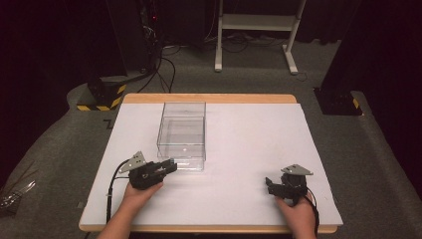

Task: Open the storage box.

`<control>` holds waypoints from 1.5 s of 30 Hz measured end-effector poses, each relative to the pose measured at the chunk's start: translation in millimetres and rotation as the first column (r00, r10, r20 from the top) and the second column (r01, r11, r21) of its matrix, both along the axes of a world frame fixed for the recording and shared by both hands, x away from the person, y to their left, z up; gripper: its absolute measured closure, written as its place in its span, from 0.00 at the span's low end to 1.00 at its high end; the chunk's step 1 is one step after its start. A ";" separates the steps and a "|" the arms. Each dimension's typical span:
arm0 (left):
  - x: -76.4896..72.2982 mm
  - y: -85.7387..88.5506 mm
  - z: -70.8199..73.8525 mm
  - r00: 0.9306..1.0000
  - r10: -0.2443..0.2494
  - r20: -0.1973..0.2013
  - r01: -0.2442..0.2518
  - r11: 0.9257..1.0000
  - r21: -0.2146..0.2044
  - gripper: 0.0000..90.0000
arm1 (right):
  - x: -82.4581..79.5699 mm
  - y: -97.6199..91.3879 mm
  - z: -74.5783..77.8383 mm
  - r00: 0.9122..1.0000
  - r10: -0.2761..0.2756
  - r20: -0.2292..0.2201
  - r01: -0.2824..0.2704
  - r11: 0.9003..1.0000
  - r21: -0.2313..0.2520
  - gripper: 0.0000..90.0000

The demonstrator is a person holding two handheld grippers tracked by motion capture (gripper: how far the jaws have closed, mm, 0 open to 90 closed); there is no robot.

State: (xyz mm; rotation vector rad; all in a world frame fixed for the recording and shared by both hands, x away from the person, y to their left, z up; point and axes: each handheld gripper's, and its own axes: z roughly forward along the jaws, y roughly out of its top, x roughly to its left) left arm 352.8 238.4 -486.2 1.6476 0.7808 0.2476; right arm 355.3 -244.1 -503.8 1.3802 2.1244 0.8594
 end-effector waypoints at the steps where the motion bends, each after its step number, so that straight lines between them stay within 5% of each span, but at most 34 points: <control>1: 1.1 0.7 -0.9 1.000 -0.017 -0.002 0.017 1.000 -0.010 0.81 | -0.2 0.2 0.0 1.000 -0.002 -0.001 0.002 1.000 0.001 0.18; 21: -9.0 2.3 1.6 0.999 -0.041 0.009 0.041 0.999 0.011 0.91 | -0.7 0.5 0.1 1.000 0.001 0.001 -0.001 1.000 0.002 0.19; 45: -49.2 7.4 0.7 0.993 -0.118 0.000 0.118 0.993 0.030 0.93 | -0.7 0.4 0.1 1.000 0.003 0.000 -0.003 1.000 0.004 0.20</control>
